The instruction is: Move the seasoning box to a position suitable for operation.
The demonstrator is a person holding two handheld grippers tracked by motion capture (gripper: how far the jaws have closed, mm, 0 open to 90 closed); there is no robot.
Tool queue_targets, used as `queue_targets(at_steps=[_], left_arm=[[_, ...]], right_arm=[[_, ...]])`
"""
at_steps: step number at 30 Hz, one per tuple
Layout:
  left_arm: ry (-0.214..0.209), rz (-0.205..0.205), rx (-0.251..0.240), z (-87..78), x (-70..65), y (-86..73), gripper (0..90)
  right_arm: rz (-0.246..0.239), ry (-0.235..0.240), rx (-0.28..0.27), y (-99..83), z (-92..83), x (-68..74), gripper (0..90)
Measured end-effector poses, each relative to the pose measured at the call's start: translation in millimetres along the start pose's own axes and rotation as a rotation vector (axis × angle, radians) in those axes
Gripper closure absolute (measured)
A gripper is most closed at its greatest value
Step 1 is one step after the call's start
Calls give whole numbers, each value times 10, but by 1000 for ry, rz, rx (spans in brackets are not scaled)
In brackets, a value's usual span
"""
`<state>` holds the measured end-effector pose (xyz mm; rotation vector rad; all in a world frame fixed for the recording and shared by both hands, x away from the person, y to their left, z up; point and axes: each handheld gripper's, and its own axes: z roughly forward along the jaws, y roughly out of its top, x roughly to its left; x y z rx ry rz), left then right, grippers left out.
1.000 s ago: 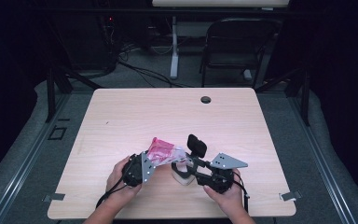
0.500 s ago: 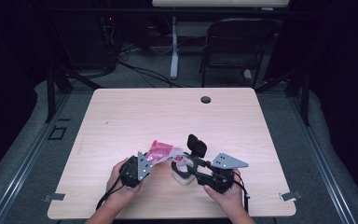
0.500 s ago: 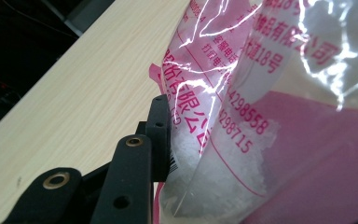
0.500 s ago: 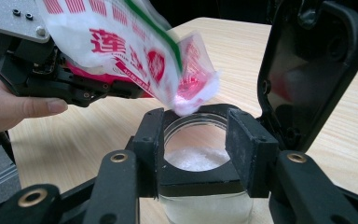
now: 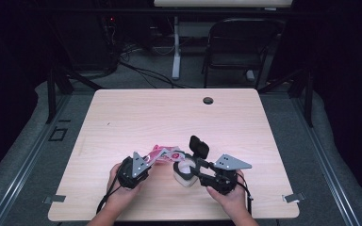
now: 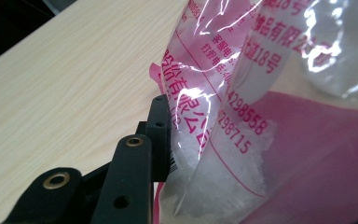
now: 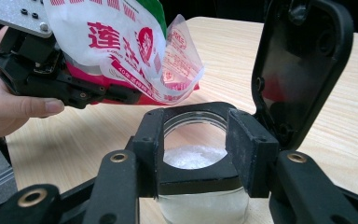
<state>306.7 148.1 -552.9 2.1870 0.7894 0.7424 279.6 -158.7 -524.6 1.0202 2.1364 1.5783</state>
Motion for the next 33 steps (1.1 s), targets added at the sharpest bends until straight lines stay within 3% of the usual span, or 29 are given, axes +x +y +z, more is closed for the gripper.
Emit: queue_targets(at_steps=[5,19,33], left_arm=[[-28,-51,1,27,20,-49,694],[-62,-137,-18,4,101,-107,695],[-41,-224,-31,-42,222,-168,695]], right_arm=[[-4,-1,7,-3,-2,-8,572],[0,-6,5,-7,-11,-18,571],[3,-7,2,-1,-21,-30,570]])
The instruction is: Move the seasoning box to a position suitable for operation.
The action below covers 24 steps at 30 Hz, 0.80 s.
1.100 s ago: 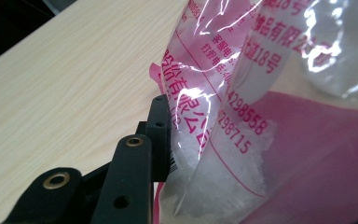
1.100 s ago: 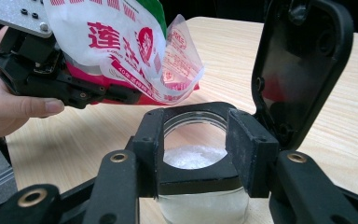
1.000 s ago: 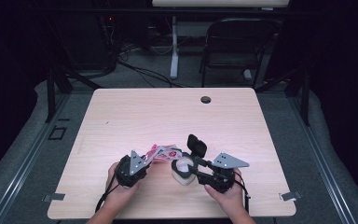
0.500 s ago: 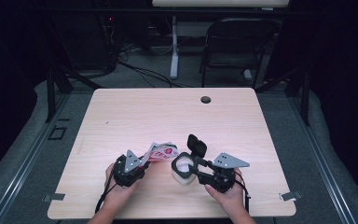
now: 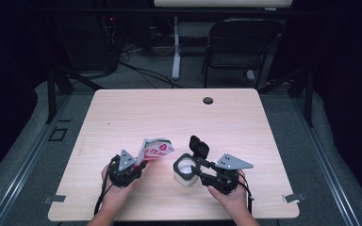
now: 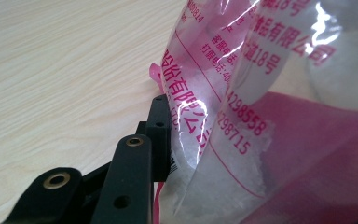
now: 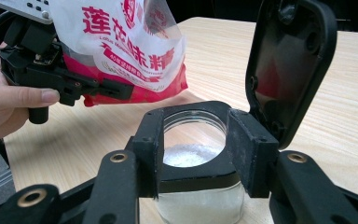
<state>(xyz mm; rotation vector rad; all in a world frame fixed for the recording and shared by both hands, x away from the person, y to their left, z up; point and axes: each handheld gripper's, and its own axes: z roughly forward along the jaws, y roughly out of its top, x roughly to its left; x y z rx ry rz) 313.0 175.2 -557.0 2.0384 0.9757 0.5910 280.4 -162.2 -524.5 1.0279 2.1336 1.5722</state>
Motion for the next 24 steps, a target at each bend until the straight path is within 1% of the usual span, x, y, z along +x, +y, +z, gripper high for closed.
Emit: queue_targets(at_steps=[3,12,16,17,21,24], left_arm=[[13,-18,-4,-21,34,-8,695],[57,-56,-4,-81,138,-44,694],[79,-94,-3,-118,217,-77,694],[85,-98,2,-130,235,-82,693],[108,-121,-5,-162,287,-106,693],[125,-134,-3,-194,325,-125,693]], right_arm=[[2,1,0,2,4,-3,570],[3,9,-2,15,30,1,569],[2,15,0,21,50,4,568],[0,16,3,24,54,5,568],[7,23,0,30,77,8,567],[0,25,4,39,85,7,567]])
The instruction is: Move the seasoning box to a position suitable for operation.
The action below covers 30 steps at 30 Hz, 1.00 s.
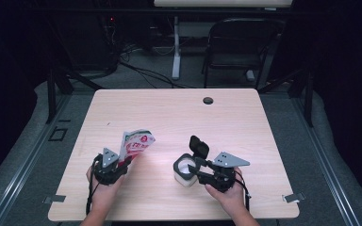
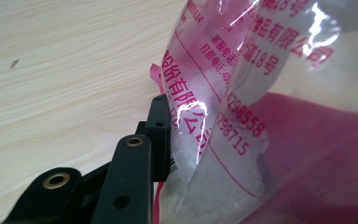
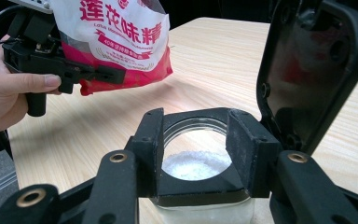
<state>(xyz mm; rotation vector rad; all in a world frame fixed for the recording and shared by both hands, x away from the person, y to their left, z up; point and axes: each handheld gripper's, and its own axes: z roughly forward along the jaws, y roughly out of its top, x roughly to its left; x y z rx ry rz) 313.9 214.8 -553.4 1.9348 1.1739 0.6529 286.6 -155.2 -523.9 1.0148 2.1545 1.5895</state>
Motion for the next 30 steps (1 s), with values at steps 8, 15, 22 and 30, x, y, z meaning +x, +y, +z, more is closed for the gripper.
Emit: queue_targets(at_steps=[8,15,22,30], left_arm=[[43,-18,7,-47,91,-32,701],[82,-42,1,-79,177,-51,703],[135,-62,-10,-139,271,-55,704],[182,-58,-8,-164,322,-64,704]], right_arm=[[-2,7,0,17,25,2,566],[3,15,0,23,40,-1,565],[6,9,-1,25,41,-6,566],[6,12,0,23,47,-5,565]])
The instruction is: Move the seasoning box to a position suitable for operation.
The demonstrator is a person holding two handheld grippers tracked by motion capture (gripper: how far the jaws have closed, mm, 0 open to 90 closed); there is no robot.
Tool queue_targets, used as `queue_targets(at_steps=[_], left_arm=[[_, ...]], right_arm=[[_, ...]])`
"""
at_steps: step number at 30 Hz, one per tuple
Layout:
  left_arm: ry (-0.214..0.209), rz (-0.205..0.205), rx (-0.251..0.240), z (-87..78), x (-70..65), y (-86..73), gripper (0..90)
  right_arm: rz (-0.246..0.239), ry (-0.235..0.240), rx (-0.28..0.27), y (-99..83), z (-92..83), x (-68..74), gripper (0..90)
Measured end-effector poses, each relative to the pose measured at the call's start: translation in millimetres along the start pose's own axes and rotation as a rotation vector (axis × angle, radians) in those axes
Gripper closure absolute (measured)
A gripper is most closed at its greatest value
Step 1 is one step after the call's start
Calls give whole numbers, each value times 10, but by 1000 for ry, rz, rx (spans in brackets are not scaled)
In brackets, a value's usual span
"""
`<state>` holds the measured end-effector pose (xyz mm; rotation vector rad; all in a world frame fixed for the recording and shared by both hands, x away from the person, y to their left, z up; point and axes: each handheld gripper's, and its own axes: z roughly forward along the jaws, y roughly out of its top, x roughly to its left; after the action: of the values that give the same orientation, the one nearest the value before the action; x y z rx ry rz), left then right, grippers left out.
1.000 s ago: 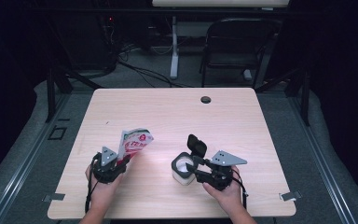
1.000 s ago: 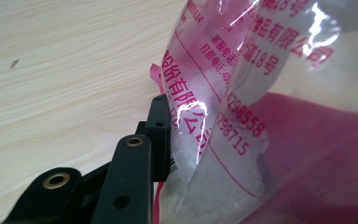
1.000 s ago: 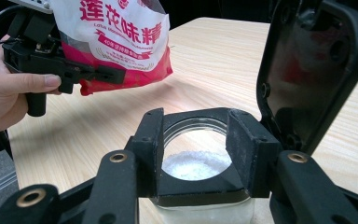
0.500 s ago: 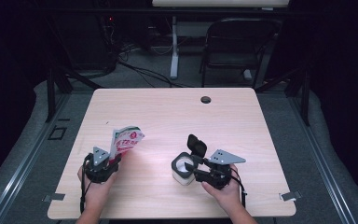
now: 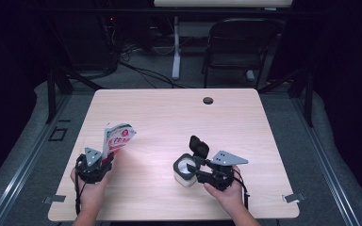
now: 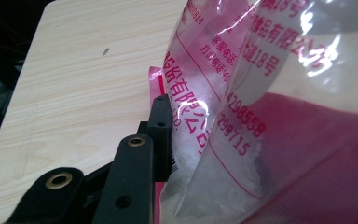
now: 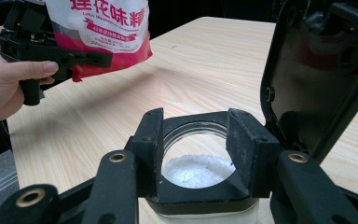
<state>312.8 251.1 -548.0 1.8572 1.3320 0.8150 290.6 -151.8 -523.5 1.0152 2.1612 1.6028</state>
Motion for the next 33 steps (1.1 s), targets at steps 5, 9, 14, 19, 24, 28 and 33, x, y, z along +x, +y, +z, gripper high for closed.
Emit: queue_targets(at_steps=[5,9,14,19,24,28,33], left_arm=[[-9,1,17,38,10,-22,697],[-22,7,41,68,-1,-36,682],[-42,22,64,100,-15,-44,659],[-54,21,65,116,-36,-50,630],[-75,20,43,118,-44,-51,537],[-104,19,16,113,-61,-44,444],[-126,28,4,121,-93,-38,399]], right_arm=[[3,1,1,-2,4,-1,565],[-1,0,4,-2,4,-1,565],[0,1,5,-2,3,-3,564],[-2,-1,9,-3,3,-3,563],[3,2,7,-4,7,-4,563],[-1,3,8,-4,6,-2,563],[-1,1,9,-3,5,-3,563]])
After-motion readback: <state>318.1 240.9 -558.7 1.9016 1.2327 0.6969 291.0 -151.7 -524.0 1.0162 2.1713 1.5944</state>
